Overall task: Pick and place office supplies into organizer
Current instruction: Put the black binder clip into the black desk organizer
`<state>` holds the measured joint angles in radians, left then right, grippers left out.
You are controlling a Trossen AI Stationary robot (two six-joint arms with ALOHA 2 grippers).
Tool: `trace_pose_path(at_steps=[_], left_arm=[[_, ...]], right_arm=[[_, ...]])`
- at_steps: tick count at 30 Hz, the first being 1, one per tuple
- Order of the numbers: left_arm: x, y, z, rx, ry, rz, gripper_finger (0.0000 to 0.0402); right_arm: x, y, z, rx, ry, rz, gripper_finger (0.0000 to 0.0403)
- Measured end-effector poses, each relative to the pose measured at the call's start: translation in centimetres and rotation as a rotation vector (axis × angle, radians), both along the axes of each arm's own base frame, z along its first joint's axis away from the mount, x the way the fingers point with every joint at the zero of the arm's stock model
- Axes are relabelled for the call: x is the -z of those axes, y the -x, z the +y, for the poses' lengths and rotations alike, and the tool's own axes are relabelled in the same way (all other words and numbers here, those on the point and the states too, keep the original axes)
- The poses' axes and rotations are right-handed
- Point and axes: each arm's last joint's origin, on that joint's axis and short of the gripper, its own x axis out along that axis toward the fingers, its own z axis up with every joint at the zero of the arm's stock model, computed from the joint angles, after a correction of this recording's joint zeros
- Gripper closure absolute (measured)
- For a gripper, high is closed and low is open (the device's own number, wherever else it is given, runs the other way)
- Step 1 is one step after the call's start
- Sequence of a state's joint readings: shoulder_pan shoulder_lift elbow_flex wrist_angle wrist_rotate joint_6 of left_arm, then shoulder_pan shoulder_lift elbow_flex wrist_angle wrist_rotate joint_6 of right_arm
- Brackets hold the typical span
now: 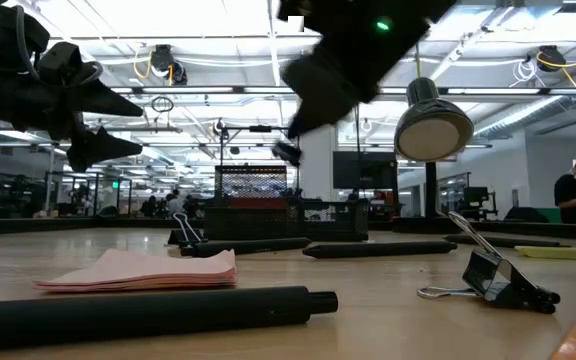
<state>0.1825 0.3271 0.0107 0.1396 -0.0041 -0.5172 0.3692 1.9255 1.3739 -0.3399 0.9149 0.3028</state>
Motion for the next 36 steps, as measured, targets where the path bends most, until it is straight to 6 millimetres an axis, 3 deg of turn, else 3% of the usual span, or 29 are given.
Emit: trace_pose_path(at_steps=[6,13,19,26,36], left_arm=[[0.0,0.0,-0.2,0.024,-0.001,0.0,0.005],[0.0,0.0,-0.3,0.025,0.019,-0.004,0.005],[0.1,0.0,-0.3,0.024,0.016,0.005,0.005],[0.1,0.0,-0.3,0.023,0.014,0.005,0.005],[0.1,0.0,-0.3,0.022,0.013,0.006,0.005]], right_arm=[[-2.1,-1.9,-3.1,-0.017,-0.201,-0.156,0.0403],[-1.4,-3.0,-6.6,0.111,-0.402,-0.267,0.0403],[0.4,-2.4,-7.7,0.174,-0.448,-0.309,0.0403],[1.6,-2.2,-9.2,0.196,-0.474,-0.408,0.0403],[2.6,-1.7,-10.4,0.212,-0.517,-0.415,0.0403]])
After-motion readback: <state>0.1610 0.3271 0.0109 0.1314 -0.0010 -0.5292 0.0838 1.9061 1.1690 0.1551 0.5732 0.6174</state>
